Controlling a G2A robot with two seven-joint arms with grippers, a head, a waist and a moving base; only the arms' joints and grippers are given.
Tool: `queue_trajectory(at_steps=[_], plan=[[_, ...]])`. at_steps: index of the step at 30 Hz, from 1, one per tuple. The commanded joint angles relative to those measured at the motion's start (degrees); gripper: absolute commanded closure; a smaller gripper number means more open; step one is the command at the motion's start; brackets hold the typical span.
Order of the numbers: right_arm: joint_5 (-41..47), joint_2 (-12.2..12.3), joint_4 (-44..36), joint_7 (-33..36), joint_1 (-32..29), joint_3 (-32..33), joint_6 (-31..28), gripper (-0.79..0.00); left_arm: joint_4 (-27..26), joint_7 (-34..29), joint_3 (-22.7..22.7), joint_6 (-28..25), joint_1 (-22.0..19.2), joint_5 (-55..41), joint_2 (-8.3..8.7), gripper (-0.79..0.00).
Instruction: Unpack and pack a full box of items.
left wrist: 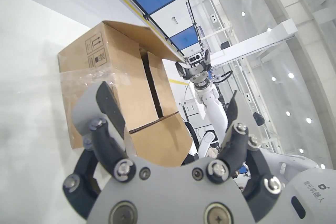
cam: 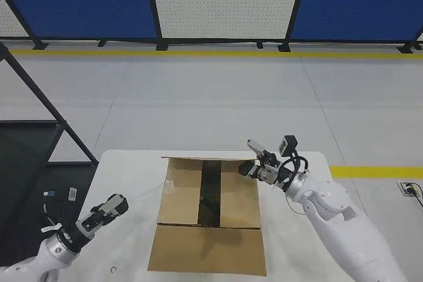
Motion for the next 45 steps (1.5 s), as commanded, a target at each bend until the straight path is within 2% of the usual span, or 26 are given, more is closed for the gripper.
queue_trajectory(at_steps=[1,13,16,21,26,36,41,45], plan=[[0.48,-0.30,0.90,0.05,1.07,-0.47,1.46,-0.785,-0.50,-0.01,0.32,0.20,0.55,-0.42,-0.04,-0.785],[0.82,-0.38,0.26,-0.24,0.62,-0.46,1.56,-0.785,-0.59,-0.02,0.33,0.22,0.61,-0.43,-0.03,-0.785],[1.73,-1.07,0.63,-3.59,1.09,-0.70,1.53,-0.785,-1.46,0.86,0.61,0.55,0.78,-0.26,-0.10,-0.785],[3.32,-3.57,5.68,-9.24,5.19,-3.70,-0.46,-0.785,-2.73,2.14,0.41,1.04,1.15,-0.20,-0.13,-0.785],[4.88,-6.40,14.27,-11.17,10.53,-6.84,-1.77,-0.785,-2.90,3.21,-0.45,0.87,2.47,-0.09,-0.13,-0.785],[4.28,-12.74,30.36,-16.48,18.89,-13.35,-0.61,-0.785,-4.02,5.05,-2.20,0.36,4.99,-0.89,-0.22,-0.785],[0.60,-15.55,35.91,-20.55,21.72,-16.24,0.64,-0.785,-4.22,5.39,-2.56,0.15,5.85,-1.07,-0.26,-0.785],[-0.17,-17.33,39.49,-19.52,23.20,-17.19,1.70,-0.785,-4.29,5.53,-2.55,0.19,6.19,-0.92,-0.30,-0.785]])
